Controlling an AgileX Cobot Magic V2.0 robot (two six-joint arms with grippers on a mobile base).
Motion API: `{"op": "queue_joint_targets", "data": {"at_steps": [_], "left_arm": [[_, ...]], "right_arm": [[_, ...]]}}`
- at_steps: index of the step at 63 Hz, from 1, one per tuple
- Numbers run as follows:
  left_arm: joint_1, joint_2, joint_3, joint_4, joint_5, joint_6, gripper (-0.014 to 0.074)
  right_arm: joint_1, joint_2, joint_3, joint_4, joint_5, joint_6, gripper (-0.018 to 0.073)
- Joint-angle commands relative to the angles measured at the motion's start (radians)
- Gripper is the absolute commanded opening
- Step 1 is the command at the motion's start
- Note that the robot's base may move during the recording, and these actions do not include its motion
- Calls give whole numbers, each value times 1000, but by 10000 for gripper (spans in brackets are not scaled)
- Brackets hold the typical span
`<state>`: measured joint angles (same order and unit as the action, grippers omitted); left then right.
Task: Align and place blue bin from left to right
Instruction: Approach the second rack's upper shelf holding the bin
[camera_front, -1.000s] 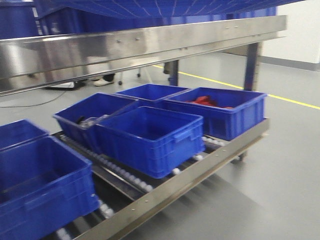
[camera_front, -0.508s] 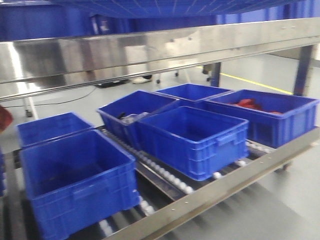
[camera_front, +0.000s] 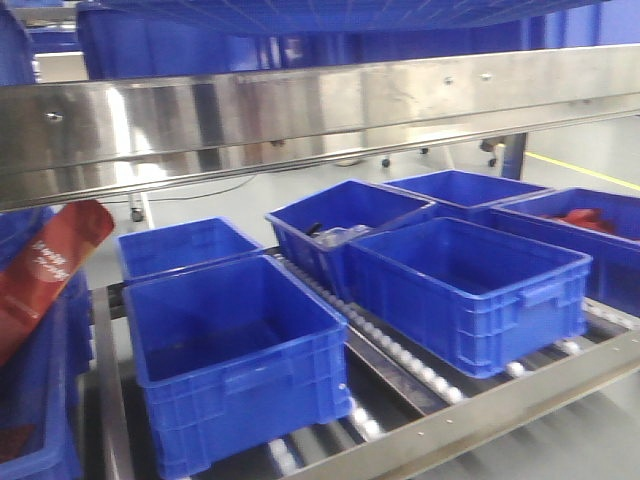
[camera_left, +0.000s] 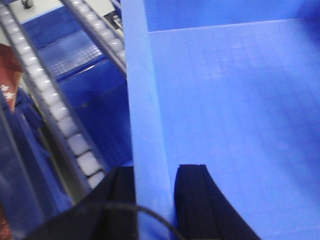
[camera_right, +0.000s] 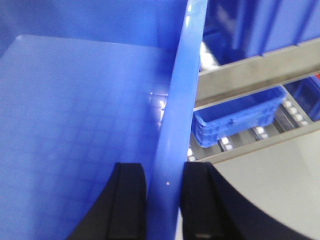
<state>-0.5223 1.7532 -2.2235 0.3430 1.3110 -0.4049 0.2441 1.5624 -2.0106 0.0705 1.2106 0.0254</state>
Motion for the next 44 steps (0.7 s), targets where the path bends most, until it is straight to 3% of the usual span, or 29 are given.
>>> {"op": "queue_joint_targets", "data": {"at_steps": [1, 44], "left_arm": [[1, -23, -14, 49, -90, 11, -16], [1, -23, -14, 49, -90, 11, -16]], "right_arm": [[-3, -26, -20, -4, -82, -35, -78], [-3, -26, -20, -4, -82, -35, -78]]}}
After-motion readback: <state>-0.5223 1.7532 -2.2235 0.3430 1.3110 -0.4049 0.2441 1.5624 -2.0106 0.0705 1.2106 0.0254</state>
